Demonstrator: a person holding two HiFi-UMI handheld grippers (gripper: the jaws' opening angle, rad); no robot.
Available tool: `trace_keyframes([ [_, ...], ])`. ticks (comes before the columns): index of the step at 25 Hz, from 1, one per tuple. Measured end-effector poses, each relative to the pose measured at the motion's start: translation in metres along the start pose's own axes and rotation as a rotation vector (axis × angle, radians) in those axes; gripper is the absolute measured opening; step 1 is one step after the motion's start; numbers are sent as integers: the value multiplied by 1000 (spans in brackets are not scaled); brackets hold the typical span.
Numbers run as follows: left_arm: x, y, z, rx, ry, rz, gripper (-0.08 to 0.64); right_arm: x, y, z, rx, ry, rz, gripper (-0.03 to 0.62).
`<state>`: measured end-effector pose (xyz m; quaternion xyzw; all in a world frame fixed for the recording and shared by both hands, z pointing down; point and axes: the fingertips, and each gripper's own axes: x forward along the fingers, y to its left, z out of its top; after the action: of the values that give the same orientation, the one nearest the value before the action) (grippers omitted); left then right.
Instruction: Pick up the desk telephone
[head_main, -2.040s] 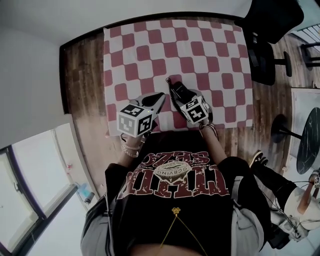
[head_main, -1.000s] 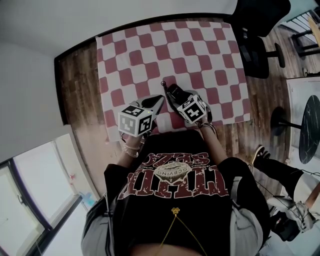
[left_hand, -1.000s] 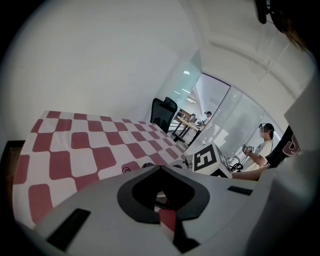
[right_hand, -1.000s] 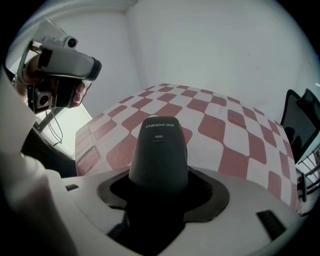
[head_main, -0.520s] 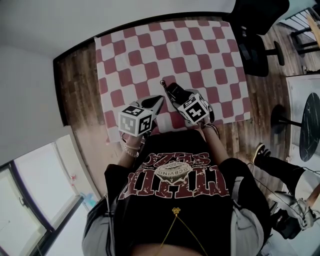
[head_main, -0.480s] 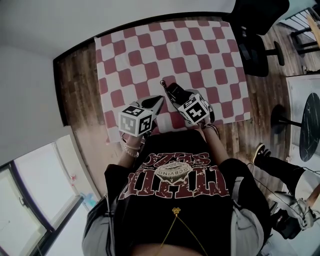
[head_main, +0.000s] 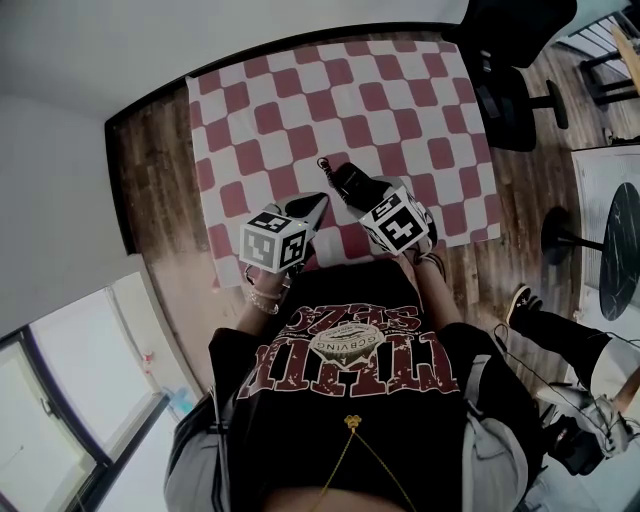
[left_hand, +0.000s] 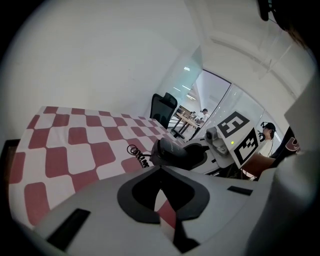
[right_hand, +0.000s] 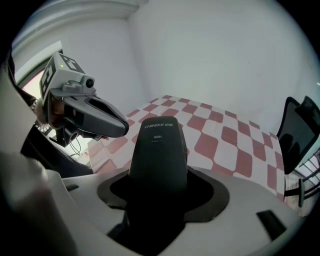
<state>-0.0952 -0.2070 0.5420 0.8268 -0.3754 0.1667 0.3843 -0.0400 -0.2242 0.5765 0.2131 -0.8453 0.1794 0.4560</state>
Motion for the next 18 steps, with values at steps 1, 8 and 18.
trace_keyframes([
  [1, 1, 0, 0, 1, 2, -1, 8, -3, 0, 2, -2, -2, -3, 279],
  [8, 4, 2, -5, -10, 14, -5, 8, -21, 0, 17, -13, -24, -10, 279],
  [18, 8, 3, -7, 10, 32, 11, 8, -44, 6, 35, -27, -39, 1, 279],
])
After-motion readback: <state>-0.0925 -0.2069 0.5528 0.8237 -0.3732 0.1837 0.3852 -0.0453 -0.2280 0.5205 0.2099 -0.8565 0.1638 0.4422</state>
